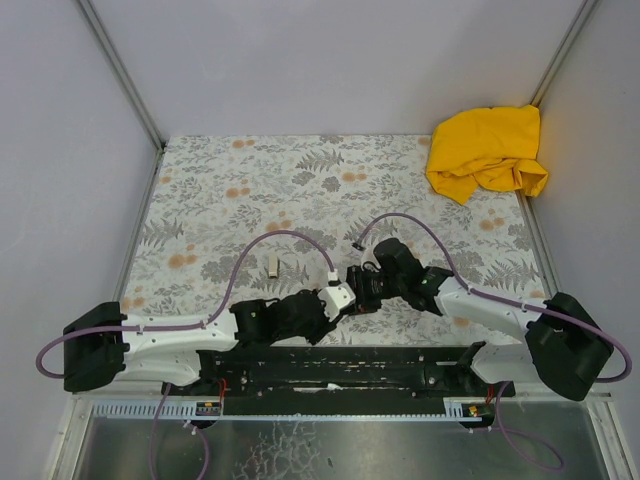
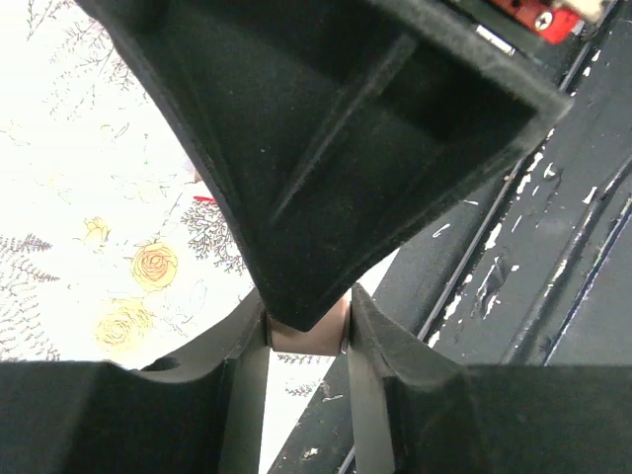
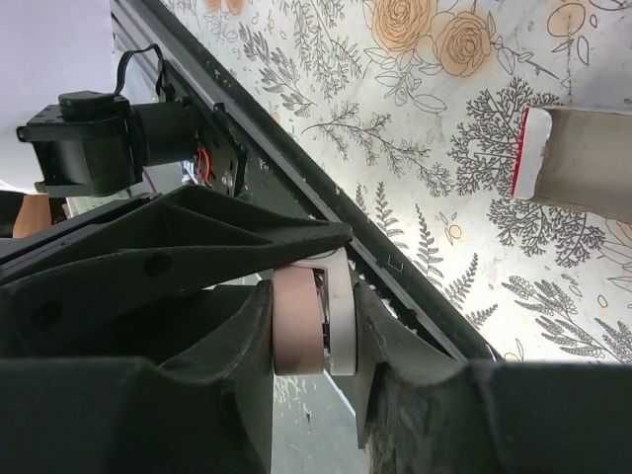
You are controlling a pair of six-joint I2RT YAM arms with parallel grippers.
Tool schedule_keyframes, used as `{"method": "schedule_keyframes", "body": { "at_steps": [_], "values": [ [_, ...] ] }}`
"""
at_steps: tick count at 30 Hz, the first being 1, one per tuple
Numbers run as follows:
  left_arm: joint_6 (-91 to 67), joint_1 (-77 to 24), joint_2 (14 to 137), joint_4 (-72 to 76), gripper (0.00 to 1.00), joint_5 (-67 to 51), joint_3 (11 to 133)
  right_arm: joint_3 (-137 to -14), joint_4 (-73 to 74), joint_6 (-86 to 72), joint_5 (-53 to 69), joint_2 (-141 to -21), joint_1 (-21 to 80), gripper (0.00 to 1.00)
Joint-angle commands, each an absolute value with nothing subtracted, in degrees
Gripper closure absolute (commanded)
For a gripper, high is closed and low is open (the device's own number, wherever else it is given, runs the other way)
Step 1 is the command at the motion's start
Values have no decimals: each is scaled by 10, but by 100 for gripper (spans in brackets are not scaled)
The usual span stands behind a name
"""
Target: Load the staples into the stapler
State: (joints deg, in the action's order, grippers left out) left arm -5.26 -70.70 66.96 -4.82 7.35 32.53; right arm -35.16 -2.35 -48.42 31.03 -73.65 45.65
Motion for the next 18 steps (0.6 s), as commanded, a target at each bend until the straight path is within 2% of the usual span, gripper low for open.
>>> {"method": "schedule_keyframes", "body": {
  "at_steps": [1, 4, 5, 7, 8, 9, 12, 18],
  "values": [
    [-17, -722, 669, -44, 100, 119, 344, -353, -31, -488, 351, -713, 447, 100],
    [-17, -724, 670, -44, 100, 119, 345, -353, -18, -481, 360, -715, 442, 100],
    [-17, -725, 670, -44, 100, 118, 346, -354, -12, -478, 363, -716, 440, 88],
    [-19, -725, 672, -45, 100, 116, 346, -354, -7, -475, 363, -711, 440, 45],
    [-20, -725, 672, -46, 100, 116, 347, -354, -4, -475, 358, -704, 439, 30],
    [-22, -725, 673, -47, 100, 115, 347, -355, -1, -474, 348, -696, 438, 21],
    [-27, -725, 671, -46, 100, 111, 346, -367, 37, -456, 299, -666, 436, 10],
    [-51, -725, 660, -30, 100, 112, 336, -399, 127, -419, 169, -606, 431, 4]
  ]
}}
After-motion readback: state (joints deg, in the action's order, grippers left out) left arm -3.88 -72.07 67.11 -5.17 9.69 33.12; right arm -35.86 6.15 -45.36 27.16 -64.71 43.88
